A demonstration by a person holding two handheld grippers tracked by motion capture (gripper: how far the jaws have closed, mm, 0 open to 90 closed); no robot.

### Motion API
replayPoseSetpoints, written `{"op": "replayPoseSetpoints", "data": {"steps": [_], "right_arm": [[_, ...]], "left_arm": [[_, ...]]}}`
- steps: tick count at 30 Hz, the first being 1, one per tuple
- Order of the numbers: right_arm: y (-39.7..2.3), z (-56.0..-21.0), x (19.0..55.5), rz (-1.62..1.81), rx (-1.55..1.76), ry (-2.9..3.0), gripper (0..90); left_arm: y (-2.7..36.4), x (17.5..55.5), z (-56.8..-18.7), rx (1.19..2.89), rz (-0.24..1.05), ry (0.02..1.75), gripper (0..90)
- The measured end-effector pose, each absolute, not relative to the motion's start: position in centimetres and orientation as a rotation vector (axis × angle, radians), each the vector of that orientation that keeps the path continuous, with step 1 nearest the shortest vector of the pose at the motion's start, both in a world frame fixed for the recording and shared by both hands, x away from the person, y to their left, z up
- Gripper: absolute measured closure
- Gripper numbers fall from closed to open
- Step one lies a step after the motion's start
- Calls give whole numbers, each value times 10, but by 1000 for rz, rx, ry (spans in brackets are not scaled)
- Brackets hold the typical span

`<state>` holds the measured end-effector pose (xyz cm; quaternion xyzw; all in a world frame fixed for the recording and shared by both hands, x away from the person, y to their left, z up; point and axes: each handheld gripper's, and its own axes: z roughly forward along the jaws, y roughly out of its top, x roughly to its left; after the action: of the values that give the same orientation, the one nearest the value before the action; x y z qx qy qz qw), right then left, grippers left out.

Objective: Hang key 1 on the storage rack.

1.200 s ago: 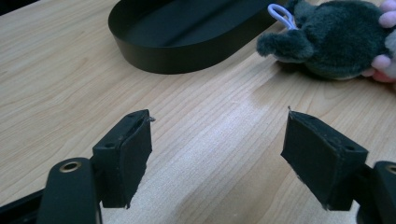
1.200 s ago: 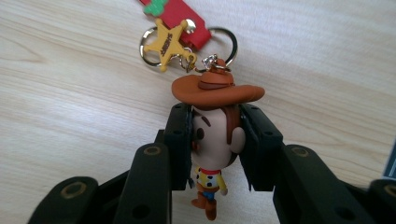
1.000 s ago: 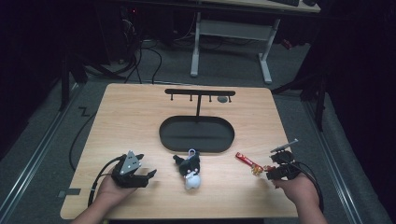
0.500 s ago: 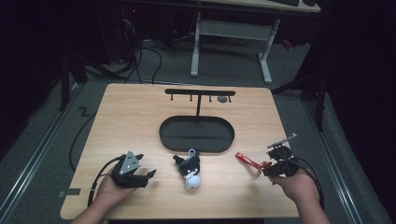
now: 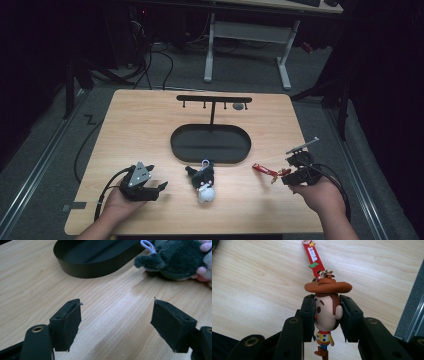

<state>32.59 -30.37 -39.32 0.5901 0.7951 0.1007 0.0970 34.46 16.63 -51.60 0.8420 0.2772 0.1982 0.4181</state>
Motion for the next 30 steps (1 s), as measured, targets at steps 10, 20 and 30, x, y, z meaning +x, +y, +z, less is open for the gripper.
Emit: {"op": "replayPoseSetpoints", "data": {"steps": [10, 20, 30], "right_arm": [[-296, -370, 329, 295, 1708, 2355, 673], [-286, -350, 335, 294, 1680, 2365, 673], [-272, -331, 348, 279, 1659, 2377, 673]], "left_arm": [[168, 344, -515, 2109, 498, 697, 242], [168, 344, -515, 2110, 494, 696, 242], [168, 345, -515, 2105, 490, 696, 242]]}}
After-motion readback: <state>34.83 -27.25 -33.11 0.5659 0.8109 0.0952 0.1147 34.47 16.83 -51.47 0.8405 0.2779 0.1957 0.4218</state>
